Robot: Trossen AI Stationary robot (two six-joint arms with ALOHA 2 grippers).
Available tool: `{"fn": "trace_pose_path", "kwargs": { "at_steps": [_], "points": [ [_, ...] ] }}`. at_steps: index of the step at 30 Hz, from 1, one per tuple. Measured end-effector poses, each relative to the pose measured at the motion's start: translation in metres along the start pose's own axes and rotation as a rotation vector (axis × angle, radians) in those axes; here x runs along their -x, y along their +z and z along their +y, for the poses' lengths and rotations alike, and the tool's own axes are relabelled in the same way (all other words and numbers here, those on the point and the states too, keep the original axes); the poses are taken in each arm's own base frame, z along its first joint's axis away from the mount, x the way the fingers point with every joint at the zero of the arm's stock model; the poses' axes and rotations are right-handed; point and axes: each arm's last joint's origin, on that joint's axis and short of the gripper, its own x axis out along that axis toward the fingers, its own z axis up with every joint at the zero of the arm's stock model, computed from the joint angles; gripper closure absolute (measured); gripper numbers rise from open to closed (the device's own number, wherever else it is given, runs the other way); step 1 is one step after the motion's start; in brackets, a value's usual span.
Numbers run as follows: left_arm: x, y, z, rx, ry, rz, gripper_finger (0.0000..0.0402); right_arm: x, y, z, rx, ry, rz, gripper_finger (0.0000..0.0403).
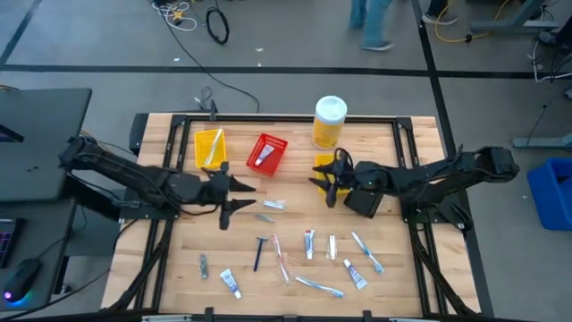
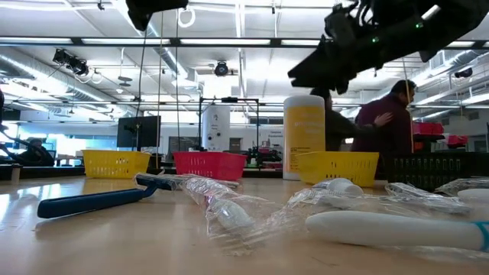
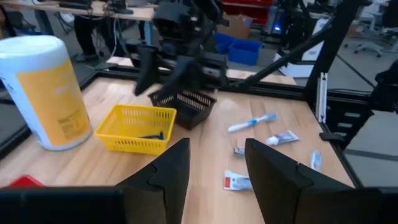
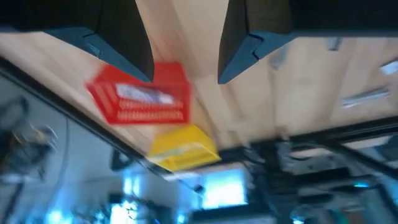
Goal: Pick & Place Travel size toiletries
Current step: Put the silver nail cutter into the black basket
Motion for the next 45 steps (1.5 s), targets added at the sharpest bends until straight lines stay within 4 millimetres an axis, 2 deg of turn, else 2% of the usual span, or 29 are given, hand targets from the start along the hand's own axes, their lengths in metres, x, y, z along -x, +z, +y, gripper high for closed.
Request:
{"fn": "trace_pose_path", "kwargs": {
  "at_steps": [5,10,14,28,33,40,45],
  "points": [
    [-0.001,-0.002,0.0,-0.001,0.01,0.012,0.0237,0.003,-0.001,0.012,0.063,0.049,-0.001,0.0191],
    [-0.009,-0.008,-0.002,0.026,0.02,0.046,0.0237,0.007,-0.003,0.024,0.069,0.125,0.002,0.0151],
    [-0.015,-0.013,-0.004,0.024,0.026,0.067,0.0237,0.011,-0.004,0.034,0.064,0.181,0.008,0.0137],
    [-0.023,-0.019,-0.006,0.116,0.035,0.094,0.0237,0.021,-0.008,0.056,0.089,0.277,0.012,0.016],
    [-0.023,-0.019,-0.006,0.124,0.034,0.094,0.0237,0.023,-0.008,0.063,0.087,0.397,0.006,0.0154],
    [-0.022,-0.019,-0.007,0.169,0.033,0.097,0.0237,0.018,-0.011,0.074,0.036,0.539,-0.026,0.014],
    [-0.027,-0.024,-0.01,0.193,-0.011,0.139,0.0237,0.01,-0.025,0.082,0.054,0.553,0.014,0.0145]
  ]
}}
